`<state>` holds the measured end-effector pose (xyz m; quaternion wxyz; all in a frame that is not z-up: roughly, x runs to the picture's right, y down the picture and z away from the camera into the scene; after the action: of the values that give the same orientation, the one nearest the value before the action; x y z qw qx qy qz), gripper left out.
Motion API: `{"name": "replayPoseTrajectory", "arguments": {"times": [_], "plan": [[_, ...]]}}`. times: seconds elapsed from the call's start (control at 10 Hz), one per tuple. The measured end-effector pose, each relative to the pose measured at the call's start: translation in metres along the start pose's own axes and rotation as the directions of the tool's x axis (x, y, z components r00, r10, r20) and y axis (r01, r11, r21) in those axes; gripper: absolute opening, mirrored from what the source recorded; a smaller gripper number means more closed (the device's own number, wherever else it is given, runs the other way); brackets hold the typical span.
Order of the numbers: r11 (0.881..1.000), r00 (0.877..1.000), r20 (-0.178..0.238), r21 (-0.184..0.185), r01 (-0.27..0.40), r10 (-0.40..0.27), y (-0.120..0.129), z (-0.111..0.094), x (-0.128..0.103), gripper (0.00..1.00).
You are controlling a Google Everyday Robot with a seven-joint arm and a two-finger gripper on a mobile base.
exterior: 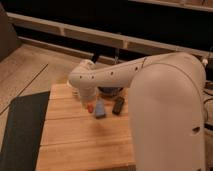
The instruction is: Place the pepper in the ceramic bowl
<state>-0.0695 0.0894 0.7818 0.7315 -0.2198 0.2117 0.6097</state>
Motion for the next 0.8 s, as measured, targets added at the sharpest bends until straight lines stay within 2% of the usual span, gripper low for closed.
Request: {"name": "replayPoseTrajectory", "arguments": {"times": [0.1, 0.2, 0.5, 0.7, 0.8], "plan": [[1.000, 1.000, -0.007, 0.019, -0.020, 0.020, -0.013, 0.000, 0.000, 0.00], [1.000, 1.000, -0.009, 0.022, -0.021, 0.022, -0.015, 0.000, 0.000, 0.00], [1.000, 1.000, -0.009, 0.013, -0.016, 0.017, -0.009, 0.000, 0.000, 0.00], [0.999, 0.999, -0.008, 0.014, -0.039, 0.039, -0.016, 0.000, -0.002, 0.00], [0.993, 0.993, 0.017, 0.022, -0.119, 0.118, -0.052, -0.003, -0.014, 0.00]]}}
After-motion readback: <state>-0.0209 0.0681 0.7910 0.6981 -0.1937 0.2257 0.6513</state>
